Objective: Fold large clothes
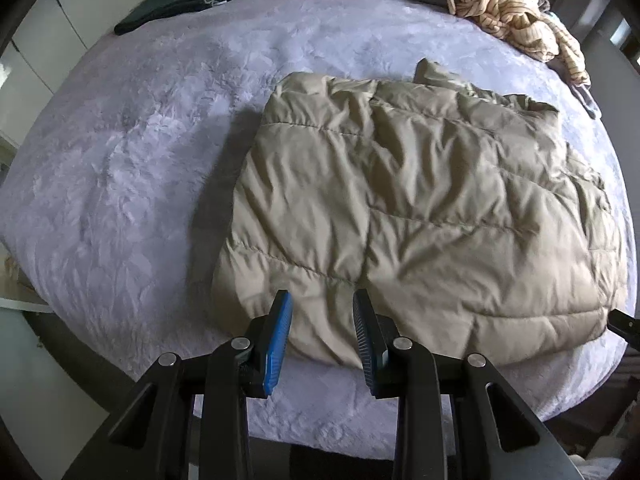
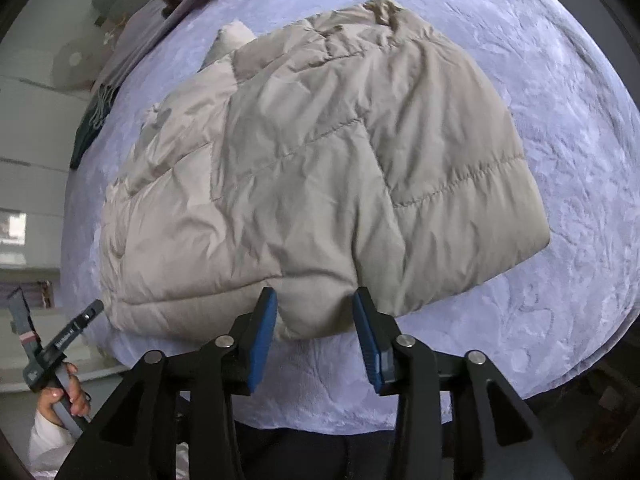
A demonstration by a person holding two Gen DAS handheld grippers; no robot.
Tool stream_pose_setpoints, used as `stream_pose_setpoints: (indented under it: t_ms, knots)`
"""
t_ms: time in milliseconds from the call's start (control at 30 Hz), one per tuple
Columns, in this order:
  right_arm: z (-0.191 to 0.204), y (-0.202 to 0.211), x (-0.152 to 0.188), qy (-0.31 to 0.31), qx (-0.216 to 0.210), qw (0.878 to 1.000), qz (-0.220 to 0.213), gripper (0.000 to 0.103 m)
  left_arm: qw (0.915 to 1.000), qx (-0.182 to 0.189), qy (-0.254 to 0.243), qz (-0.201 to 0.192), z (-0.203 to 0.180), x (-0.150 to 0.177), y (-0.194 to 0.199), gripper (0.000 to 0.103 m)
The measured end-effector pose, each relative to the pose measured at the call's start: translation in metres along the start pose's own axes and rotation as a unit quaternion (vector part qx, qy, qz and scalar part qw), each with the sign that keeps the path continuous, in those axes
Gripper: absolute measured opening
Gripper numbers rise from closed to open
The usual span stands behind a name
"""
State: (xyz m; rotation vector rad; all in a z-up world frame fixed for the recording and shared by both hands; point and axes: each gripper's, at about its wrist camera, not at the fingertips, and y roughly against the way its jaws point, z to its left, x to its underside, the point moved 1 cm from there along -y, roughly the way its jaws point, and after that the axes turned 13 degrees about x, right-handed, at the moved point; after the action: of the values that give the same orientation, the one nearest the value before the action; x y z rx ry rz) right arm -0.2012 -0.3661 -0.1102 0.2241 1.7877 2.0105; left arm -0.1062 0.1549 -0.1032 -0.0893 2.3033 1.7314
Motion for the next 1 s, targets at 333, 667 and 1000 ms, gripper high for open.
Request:
stream_pose_setpoints:
  t_ms: [333,667,1000]
  knots:
    - [0.061,0.009,-0.013,0.001,0.009,0.999,-0.031,0.05,0.9963,0.007,-0.083,-0.021,-0.002,-0.034,0.012,0.103]
    - [0.146,-0.005,-0.024,0.011,0.013,0.999,-0.037,0.084,0.9945,0.021,-0.101,0.014,0.029,-0.075,-0.006,0.103]
    - [0.181,-0.024,-0.03,0.015,0.03,0.999,-0.009,0.089,0.9941,0.043,-0.092,0.039,0.044,-0.083,-0.025,0.103]
